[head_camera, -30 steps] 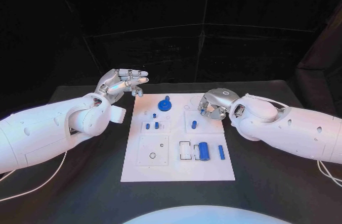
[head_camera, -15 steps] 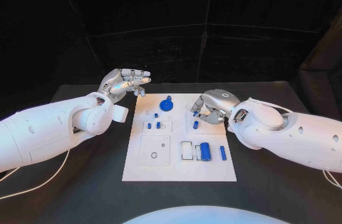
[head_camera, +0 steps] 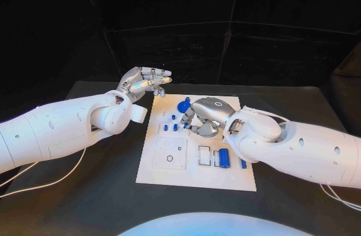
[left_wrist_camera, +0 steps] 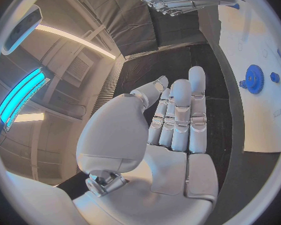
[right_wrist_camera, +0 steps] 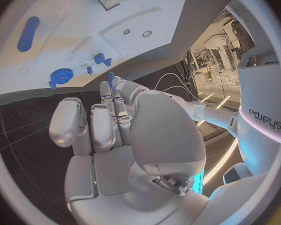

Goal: Assemble the parts on the task board

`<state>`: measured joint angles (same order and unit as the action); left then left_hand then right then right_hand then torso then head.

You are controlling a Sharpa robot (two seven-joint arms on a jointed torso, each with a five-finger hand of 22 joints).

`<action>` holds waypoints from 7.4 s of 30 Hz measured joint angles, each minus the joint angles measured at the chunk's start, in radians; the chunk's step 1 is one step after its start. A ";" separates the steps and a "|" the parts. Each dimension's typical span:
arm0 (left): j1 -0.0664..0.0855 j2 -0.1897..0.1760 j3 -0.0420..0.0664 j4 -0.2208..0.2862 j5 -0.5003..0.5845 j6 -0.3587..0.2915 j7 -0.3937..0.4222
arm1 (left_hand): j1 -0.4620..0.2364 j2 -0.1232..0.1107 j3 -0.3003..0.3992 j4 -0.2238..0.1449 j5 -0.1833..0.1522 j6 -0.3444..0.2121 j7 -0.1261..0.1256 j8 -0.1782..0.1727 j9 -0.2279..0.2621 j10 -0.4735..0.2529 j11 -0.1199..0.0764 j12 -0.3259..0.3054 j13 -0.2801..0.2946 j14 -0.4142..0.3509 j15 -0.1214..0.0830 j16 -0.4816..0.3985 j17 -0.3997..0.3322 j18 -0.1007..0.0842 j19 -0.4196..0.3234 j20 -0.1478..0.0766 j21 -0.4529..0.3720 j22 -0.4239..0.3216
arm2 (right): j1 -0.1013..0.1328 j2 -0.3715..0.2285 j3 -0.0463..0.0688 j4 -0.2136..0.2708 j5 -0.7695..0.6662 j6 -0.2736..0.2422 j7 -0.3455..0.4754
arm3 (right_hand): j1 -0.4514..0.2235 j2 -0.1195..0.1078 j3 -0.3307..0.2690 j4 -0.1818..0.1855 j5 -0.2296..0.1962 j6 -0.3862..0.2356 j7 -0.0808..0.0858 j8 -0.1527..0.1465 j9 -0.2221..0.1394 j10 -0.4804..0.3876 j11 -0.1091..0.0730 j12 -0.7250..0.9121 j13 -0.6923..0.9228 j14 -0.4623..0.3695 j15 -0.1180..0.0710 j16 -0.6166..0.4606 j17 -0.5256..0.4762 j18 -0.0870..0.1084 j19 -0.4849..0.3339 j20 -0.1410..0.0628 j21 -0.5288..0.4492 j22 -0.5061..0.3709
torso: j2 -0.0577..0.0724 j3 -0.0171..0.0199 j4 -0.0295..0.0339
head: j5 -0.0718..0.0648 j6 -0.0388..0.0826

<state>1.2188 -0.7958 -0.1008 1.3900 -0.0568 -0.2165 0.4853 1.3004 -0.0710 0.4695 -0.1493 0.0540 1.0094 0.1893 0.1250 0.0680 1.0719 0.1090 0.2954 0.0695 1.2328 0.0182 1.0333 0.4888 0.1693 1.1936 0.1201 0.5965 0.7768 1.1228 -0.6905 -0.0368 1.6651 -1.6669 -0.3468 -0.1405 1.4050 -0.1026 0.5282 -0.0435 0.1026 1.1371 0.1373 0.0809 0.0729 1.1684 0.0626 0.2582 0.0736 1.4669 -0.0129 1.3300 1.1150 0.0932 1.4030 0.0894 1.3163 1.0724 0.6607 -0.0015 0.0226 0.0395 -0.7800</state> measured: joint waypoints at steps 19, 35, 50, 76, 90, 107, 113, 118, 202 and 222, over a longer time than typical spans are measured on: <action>0.001 0.003 0.000 0.014 0.000 -0.004 -0.001 | 0.000 0.000 -0.003 -0.003 0.000 0.000 0.000 0.004 0.000 0.000 0.000 0.006 0.000 -0.004 -0.004 -0.004 -0.004 0.000 0.000 0.000 0.000 0.000 | -0.040 0.087 -0.033 -0.083 -0.028 0.087 0.013 | -0.004 -0.004 0.000 0.000 0.006 0.000 0.000 -0.001 0.000 0.000 0.000 0.000 -0.001 0.000 0.000 0.000 0.000 0.000 0.000 0.000 0.000 -0.001 | -0.001 0.0012 -0.0023 | 0.038 -0.025; 0.001 0.006 0.000 0.012 0.001 -0.004 -0.001 | 0.000 0.000 -0.003 -0.003 0.000 0.000 0.000 0.004 0.000 0.000 0.000 0.006 0.000 -0.007 0.000 -0.004 -0.006 0.000 0.000 0.000 0.000 -0.001 | -0.057 0.103 -0.034 -0.089 -0.044 0.123 0.012 | -0.004 -0.004 0.000 0.000 0.005 0.000 0.000 -0.001 -0.002 0.000 0.000 0.000 -0.001 0.000 0.000 0.000 0.000 0.000 0.000 0.000 0.000 -0.001 | -0.001 0.0018 -0.0025 | 0.049 -0.037; 0.001 0.007 0.000 0.011 0.001 -0.003 -0.002 | 0.000 0.000 -0.003 -0.003 0.000 0.000 0.000 0.004 0.000 0.000 0.000 0.006 0.000 -0.007 0.000 -0.004 -0.006 0.000 0.000 0.000 0.000 -0.001 | -0.060 0.107 -0.033 -0.098 -0.052 0.137 0.012 | -0.004 -0.004 0.000 0.000 0.005 0.000 0.000 -0.001 -0.001 0.000 0.000 0.000 0.000 0.000 0.000 0.000 0.000 0.000 0.000 0.000 0.000 -0.001 | -0.002 0.0016 -0.0029 | 0.056 -0.043; 0.001 0.007 0.000 0.007 0.001 -0.003 -0.005 | 0.000 0.000 -0.003 -0.003 0.000 0.000 0.000 0.004 0.000 0.000 0.000 0.006 0.000 -0.007 0.000 -0.004 -0.006 0.000 0.000 0.000 0.000 -0.001 | -0.065 0.115 -0.033 -0.101 -0.061 0.168 0.008 | -0.016 -0.016 0.000 0.000 0.005 0.000 0.004 -0.004 -0.002 -0.001 0.001 -0.001 0.000 0.000 0.000 0.000 -0.004 0.000 -0.004 -0.004 0.000 -0.009 | -0.002 0.0017 -0.0035 | 0.060 -0.049; 0.001 0.007 0.000 0.006 0.001 -0.003 -0.006 | 0.000 0.000 -0.004 -0.002 0.000 0.000 0.000 0.003 0.000 0.000 0.000 0.006 0.000 -0.007 0.000 -0.004 -0.007 0.000 0.000 0.000 0.000 -0.001 | -0.068 0.115 -0.035 -0.110 -0.064 0.149 0.005 | -0.084 -0.060 -0.048 0.012 0.022 -0.128 0.047 -0.018 -0.010 -0.154 0.053 -0.077 -0.012 0.000 0.025 -0.050 -0.089 0.016 -0.047 0.025 -0.070 -0.125 | -0.002 0.0016 -0.0029 | 0.060 -0.046; 0.001 0.006 0.000 -0.001 0.001 -0.003 -0.009 | 0.000 0.000 -0.006 0.000 0.000 0.000 0.000 0.003 0.000 0.000 0.000 0.006 0.000 -0.007 0.000 -0.004 -0.008 0.000 0.000 0.000 0.000 -0.002 | -0.060 -0.038 -0.030 0.025 -0.055 0.061 0.001 | -0.084 -0.060 -0.062 0.013 0.028 -0.129 0.039 -0.018 -0.006 -0.148 0.048 -0.061 -0.008 0.000 0.025 -0.058 -0.111 0.016 -0.050 0.028 -0.074 -0.132 | -0.003 0.0025 -0.0047 | 0.047 -0.037; 0.000 0.004 -0.001 -0.001 0.001 -0.002 -0.010 | 0.000 0.000 -0.006 0.000 0.000 0.000 0.000 0.003 0.000 0.000 0.000 0.006 0.000 -0.007 0.000 -0.004 -0.008 0.000 0.000 0.000 0.000 -0.002 | -0.012 -0.111 -0.009 0.040 -0.031 0.063 -0.020 | -0.105 -0.081 -0.172 0.030 0.064 -0.205 0.019 -0.018 -0.008 -0.218 0.041 -0.069 -0.009 0.000 0.025 -0.066 -0.119 0.016 -0.056 0.023 -0.112 -0.184 | -0.003 0.0028 -0.0059 | 0.036 -0.024; 0.000 0.003 -0.001 -0.003 0.001 -0.001 -0.011 | 0.000 0.000 -0.006 0.000 0.000 0.000 0.000 0.003 0.000 0.000 0.000 0.006 0.000 -0.007 0.000 -0.004 -0.008 0.000 0.000 0.000 0.000 -0.002 | 0.006 -0.160 -0.006 0.032 -0.014 0.074 -0.043 | -0.065 -0.058 -0.284 0.053 0.068 -0.216 0.009 -0.018 -0.007 -0.242 0.045 -0.050 -0.008 0.000 0.025 -0.071 -0.129 0.016 -0.056 0.023 -0.117 -0.194 | -0.003 0.0028 -0.0057 | 0.023 -0.016; 0.000 0.012 -0.002 -0.018 0.001 0.002 -0.014 | 0.000 0.000 -0.009 -0.002 0.000 0.000 0.000 0.007 0.000 0.000 0.000 0.006 0.000 -0.007 0.000 -0.003 -0.010 0.000 0.000 0.000 -0.004 -0.003 | 0.005 -0.036 -0.005 0.086 0.019 0.010 -0.008 | 0.043 -0.002 -0.021 0.008 -0.038 -0.010 0.008 -0.009 -0.004 0.047 0.007 -0.082 -0.006 0.000 0.000 -0.027 -0.076 0.016 -0.013 -0.006 -0.072 -0.116 | -0.001 0.0006 -0.0014 | 0.030 -0.025; 0.000 0.021 -0.002 -0.017 0.001 0.002 -0.014 | 0.000 0.000 -0.009 -0.002 0.000 0.000 0.000 0.007 0.000 0.000 0.000 0.006 0.000 -0.007 0.000 -0.003 -0.010 0.000 0.000 0.000 -0.004 -0.003 | -0.047 0.089 -0.030 -0.001 0.009 0.097 0.035 | 0.033 -0.001 -0.017 0.010 -0.032 -0.014 0.011 -0.010 -0.005 0.047 0.007 -0.093 -0.006 0.000 0.000 -0.027 -0.080 0.016 -0.013 -0.006 -0.072 -0.118 | -0.001 0.0009 -0.0017 | 0.046 -0.040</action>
<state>1.2184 -0.7745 -0.1025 1.3731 -0.0553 -0.2148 0.4715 1.3004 -0.0710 0.4608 -0.1518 0.0540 1.0094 0.1892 0.1321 0.0681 1.0719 0.1090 0.3010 0.0695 1.2257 0.0182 1.0301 0.4784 0.1691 1.1936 0.1201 0.5926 0.7736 1.0761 -0.6016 -0.0671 1.6643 -1.6579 -0.2499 -0.1058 1.4377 -0.1038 0.5110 -0.0338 0.0703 1.1228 0.1484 0.0712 0.0674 1.2149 0.0698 0.1652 0.0679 1.4669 -0.0128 1.3031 1.0350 0.1087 1.3904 0.0838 1.2440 0.9542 0.6599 -0.0007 0.0209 0.0851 -0.8203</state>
